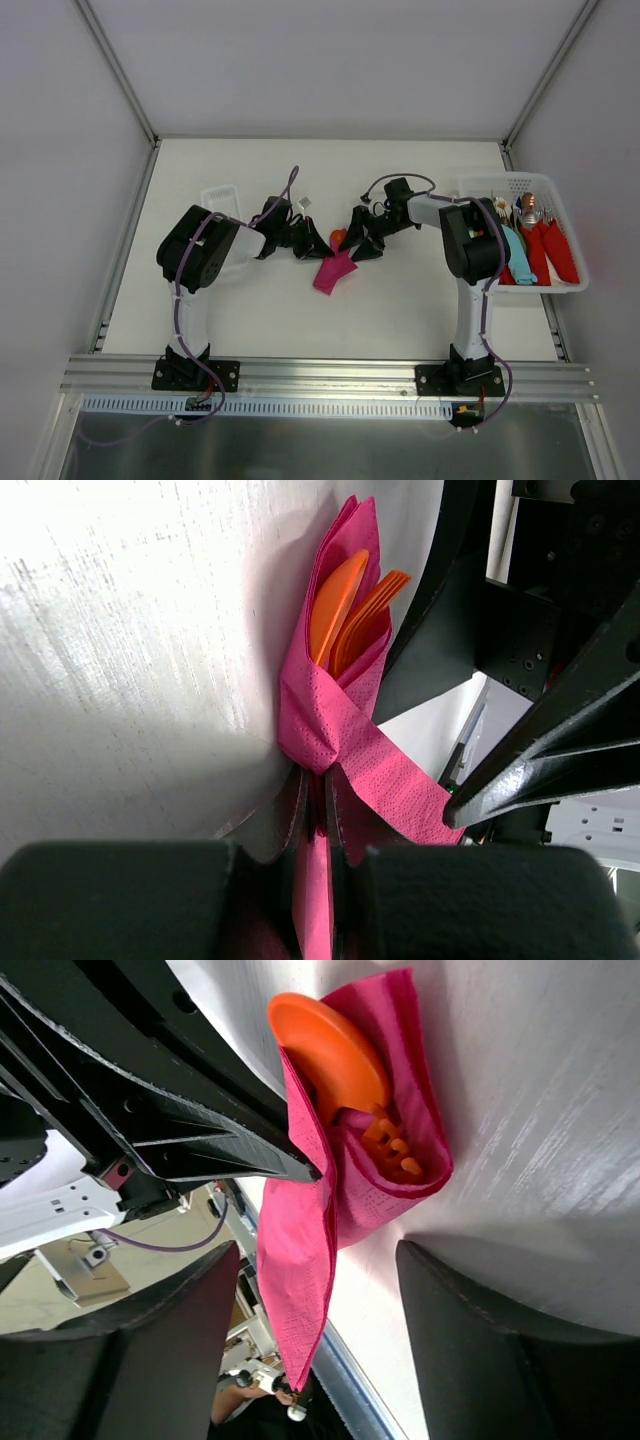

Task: Place the utensils on the paper napkin and roll it up

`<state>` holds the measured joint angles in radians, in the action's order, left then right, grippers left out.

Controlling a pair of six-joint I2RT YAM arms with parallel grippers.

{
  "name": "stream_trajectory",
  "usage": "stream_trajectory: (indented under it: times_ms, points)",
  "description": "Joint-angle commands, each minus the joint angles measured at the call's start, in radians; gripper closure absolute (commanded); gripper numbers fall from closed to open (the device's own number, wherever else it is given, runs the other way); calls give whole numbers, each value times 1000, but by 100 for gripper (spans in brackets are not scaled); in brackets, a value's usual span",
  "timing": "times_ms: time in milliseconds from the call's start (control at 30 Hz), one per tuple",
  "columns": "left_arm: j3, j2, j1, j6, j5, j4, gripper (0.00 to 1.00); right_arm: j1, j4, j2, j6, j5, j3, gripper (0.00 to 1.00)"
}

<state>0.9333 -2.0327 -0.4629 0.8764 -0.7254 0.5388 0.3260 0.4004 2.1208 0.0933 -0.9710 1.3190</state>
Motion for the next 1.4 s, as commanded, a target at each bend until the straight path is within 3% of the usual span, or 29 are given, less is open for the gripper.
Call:
stream_trajectory:
  times_ms: [0, 267, 500, 633, 833, 967, 1133, 1167, 1367]
  points:
    - [6, -15, 6, -31, 9, -22, 100, 8, 20, -10, 10, 44, 0, 30]
    - [10, -21, 7, -28, 15, -31, 100, 48, 60, 1, -3, 193, 6, 28]
    - [9, -23, 6, -28, 17, -36, 100, 97, 49, 1, -9, 348, 26, 38]
    - [15, -24, 7, -31, 15, -46, 100, 110, 51, -5, -10, 386, 34, 50]
    - [22, -27, 6, -33, 14, -59, 100, 110, 49, -13, -1, 423, 31, 81]
    - [21, -27, 6, -31, 15, -59, 100, 108, 51, -15, -1, 428, 31, 97]
    - [22, -20, 7, -33, 15, -63, 100, 105, 37, -16, -10, 410, 23, 100]
    - [22, -15, 7, -31, 12, -63, 99, 104, 29, -19, -12, 404, 20, 100]
    - [2, 58, 9, -40, 18, -69, 58, 100, -9, -30, -23, 382, -10, 100]
